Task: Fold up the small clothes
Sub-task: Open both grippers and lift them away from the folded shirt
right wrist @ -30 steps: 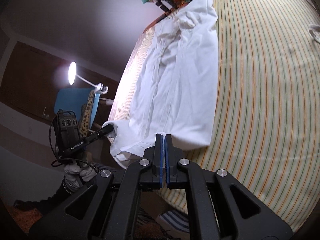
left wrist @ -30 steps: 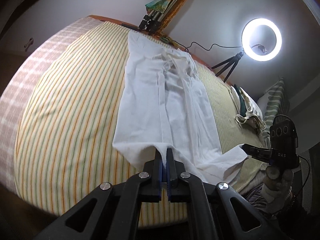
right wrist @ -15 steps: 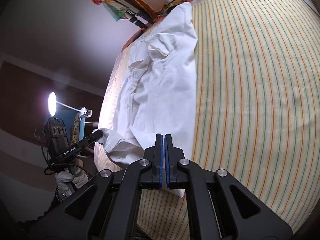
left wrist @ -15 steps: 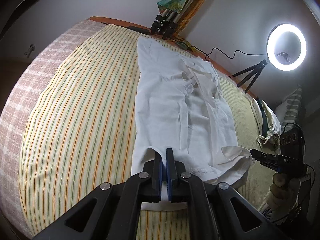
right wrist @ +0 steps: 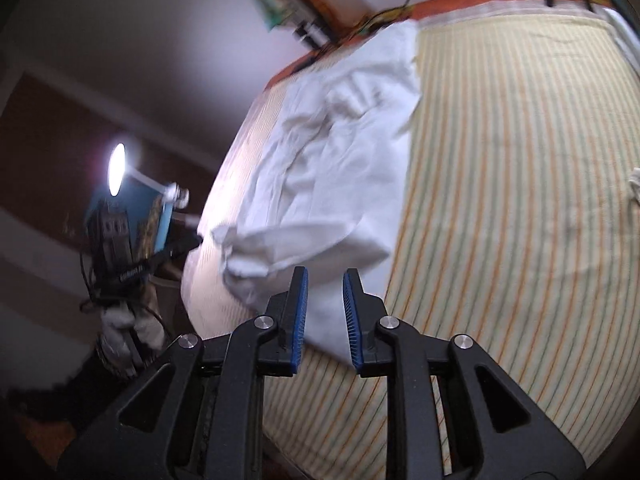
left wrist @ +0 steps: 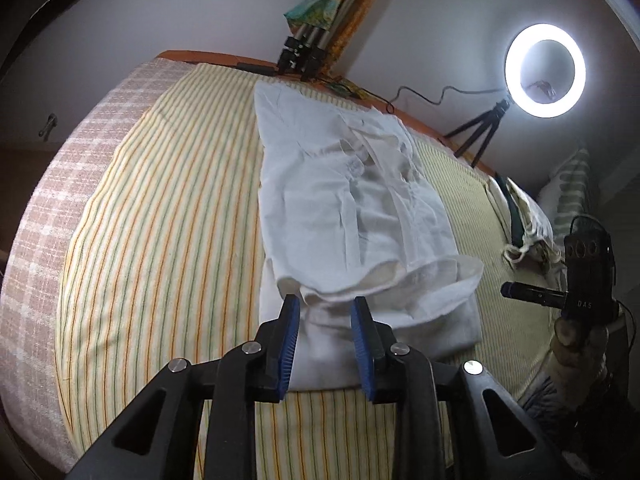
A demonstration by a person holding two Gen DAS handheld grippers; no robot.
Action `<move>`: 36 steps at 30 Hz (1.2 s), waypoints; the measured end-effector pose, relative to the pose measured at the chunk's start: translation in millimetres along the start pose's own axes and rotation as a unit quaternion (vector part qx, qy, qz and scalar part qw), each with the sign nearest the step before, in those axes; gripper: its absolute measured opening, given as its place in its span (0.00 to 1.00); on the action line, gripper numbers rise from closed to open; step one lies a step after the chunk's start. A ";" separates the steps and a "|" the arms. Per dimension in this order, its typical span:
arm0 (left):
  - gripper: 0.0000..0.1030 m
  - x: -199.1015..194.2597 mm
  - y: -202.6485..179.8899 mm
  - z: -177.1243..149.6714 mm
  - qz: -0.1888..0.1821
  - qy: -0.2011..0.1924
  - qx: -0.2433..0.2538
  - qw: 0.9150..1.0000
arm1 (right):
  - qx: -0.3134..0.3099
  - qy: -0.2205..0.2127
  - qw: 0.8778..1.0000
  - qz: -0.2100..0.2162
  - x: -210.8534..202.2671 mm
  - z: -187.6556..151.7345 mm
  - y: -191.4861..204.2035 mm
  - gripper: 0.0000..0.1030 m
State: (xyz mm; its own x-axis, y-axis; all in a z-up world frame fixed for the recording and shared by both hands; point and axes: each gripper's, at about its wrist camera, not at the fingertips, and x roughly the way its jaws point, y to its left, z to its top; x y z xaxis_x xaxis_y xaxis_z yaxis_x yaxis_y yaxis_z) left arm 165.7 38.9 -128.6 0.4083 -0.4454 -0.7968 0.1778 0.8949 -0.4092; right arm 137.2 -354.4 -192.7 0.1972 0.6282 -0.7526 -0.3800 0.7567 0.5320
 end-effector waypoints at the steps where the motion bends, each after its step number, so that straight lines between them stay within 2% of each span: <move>1: 0.22 2.6 -3.3 -4.7 -0.002 0.010 0.009 1.000 | -0.006 0.014 1.000 0.005 7.5 -3.5 2.1 0.19; 6: 0.22 27.6 -12.4 -17.4 0.008 0.061 0.046 0.997 | -0.038 0.071 0.997 -0.009 45.4 -11.8 11.0 0.19; 10: 0.22 43.3 -10.4 -10.2 0.017 0.070 0.057 0.996 | -0.050 0.084 0.995 -0.010 62.6 -7.6 11.3 0.19; 14: 0.22 45.6 -11.6 12.6 0.033 0.040 0.072 0.996 | -0.042 0.057 0.997 -0.005 66.1 8.4 6.5 0.19; 18: 0.22 48.6 -8.8 32.1 0.067 0.011 0.090 0.994 | -0.048 -0.001 0.996 -0.079 56.4 26.3 -3.5 0.19; 21: 0.22 50.3 1.3 38.6 0.078 -0.001 0.079 0.994 | -0.023 -0.030 0.994 -0.103 43.2 33.2 -19.1 0.19; 23: 0.23 49.4 5.8 39.4 0.079 -0.005 0.076 0.994 | -0.031 -0.040 0.992 -0.113 35.6 34.4 -20.7 0.20; 24: 0.26 48.6 7.7 40.0 0.080 -0.008 0.077 0.994 | -0.034 -0.042 0.992 -0.115 31.6 33.9 -20.7 0.22; 26: 0.33 49.2 9.8 39.8 0.077 -0.008 0.074 0.994 | -0.033 -0.047 0.992 -0.108 27.1 34.5 -21.7 0.45; 27: 0.36 50.5 11.2 39.4 0.073 -0.006 0.072 0.995 | -0.029 -0.051 0.993 -0.106 25.7 34.5 -22.2 0.49; 33: 0.28 66.1 4.5 34.5 0.072 0.009 0.093 0.993 | -0.053 -0.032 0.991 -0.116 38.2 30.9 -13.9 0.49; 36: 0.14 67.1 1.9 34.6 0.072 0.005 0.099 0.992 | -0.071 -0.022 0.989 -0.129 47.0 28.4 -6.9 0.36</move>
State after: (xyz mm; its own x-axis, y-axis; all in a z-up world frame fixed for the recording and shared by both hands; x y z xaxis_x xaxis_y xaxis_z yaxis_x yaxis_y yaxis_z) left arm 224.4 11.6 -167.4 0.4332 -0.3120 -0.8456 0.2918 0.9362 -0.1959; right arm 174.8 -325.0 -220.7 0.3413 0.4273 -0.8372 -0.4338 0.8618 0.2630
